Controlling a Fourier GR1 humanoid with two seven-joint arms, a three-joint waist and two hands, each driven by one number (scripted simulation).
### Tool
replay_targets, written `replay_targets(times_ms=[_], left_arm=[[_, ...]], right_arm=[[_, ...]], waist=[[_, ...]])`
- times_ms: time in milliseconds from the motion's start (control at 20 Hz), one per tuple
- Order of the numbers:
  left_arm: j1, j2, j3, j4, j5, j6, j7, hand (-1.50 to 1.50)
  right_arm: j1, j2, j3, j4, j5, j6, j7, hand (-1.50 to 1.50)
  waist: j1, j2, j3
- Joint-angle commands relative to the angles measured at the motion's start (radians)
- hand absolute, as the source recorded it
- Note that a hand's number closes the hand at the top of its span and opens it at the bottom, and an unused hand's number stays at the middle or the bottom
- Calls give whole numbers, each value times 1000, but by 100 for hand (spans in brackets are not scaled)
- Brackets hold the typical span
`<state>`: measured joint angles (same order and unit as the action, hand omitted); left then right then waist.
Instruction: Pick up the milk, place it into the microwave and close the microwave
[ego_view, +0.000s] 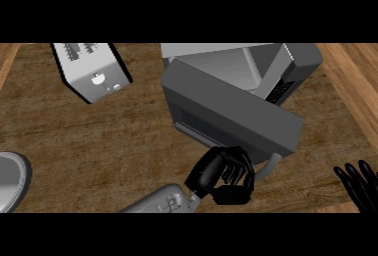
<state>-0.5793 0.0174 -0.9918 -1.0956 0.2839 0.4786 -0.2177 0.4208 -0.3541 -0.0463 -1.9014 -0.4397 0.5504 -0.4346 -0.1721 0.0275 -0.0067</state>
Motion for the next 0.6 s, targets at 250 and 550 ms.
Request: replay_targets(times_ms=[250,550], left_arm=[[-196,-17,52,90,144,123,-18,150],[-274,-17,79,167,236,113,-38,150]], right_arm=[[12,-39,-14,-84,-78,-16,90,-150],[-4,-42,-3,-132,-101,-36,128,-150]], waist=[[-38,8,2],[-62,20,1]])
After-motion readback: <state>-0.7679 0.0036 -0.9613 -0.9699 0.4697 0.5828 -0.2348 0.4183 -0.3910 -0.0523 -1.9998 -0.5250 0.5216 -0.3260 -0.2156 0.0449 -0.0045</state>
